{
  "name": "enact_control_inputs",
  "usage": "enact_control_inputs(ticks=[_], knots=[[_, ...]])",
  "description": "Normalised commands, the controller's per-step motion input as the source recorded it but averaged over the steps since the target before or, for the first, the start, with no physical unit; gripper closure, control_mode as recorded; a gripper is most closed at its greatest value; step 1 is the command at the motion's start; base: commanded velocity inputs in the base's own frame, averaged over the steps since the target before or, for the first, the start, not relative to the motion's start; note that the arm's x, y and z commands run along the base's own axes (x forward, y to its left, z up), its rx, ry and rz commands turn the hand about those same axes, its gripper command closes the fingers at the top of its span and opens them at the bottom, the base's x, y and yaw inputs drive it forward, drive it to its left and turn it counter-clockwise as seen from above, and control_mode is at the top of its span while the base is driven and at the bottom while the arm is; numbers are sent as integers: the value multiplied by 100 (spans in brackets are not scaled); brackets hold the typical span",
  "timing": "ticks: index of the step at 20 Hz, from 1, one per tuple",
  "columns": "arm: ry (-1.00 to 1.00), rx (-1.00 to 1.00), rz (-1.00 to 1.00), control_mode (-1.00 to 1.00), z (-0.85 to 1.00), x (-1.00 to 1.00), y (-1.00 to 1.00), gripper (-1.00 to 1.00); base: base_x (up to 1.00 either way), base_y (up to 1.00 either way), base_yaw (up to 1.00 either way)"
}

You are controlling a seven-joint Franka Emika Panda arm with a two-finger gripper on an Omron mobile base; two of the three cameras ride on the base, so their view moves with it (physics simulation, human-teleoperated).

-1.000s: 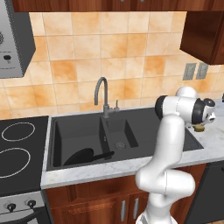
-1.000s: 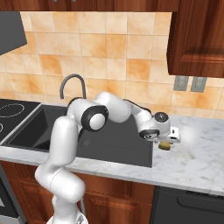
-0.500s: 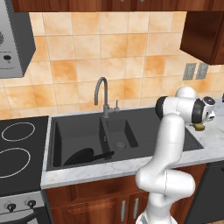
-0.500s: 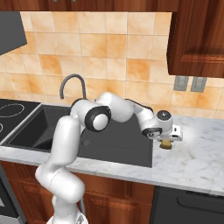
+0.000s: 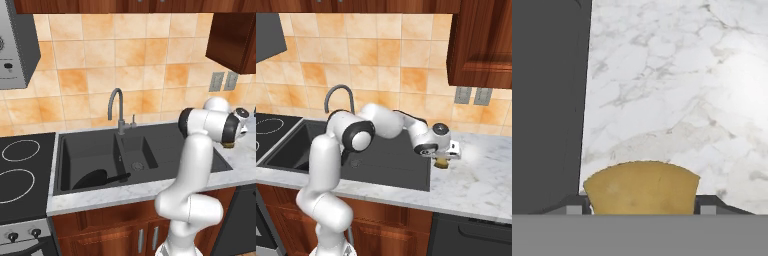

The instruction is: Pick the pan and sponge and place them into the sink. Then turn on the water.

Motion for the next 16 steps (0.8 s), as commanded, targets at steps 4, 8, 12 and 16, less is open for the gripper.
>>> enact_control_inputs(ticks=[4,8,12,16], knots=[[-5,-2,0,-100,9,-30,80,100,0,0,0],[-4,-4,1,-100,2,-22,86,100,0,0,0],[-4,-6,1,-100,7,-11,81,100,0,0,0],[-6,-7,0,-100,21,-8,71,100,0,0,0]])
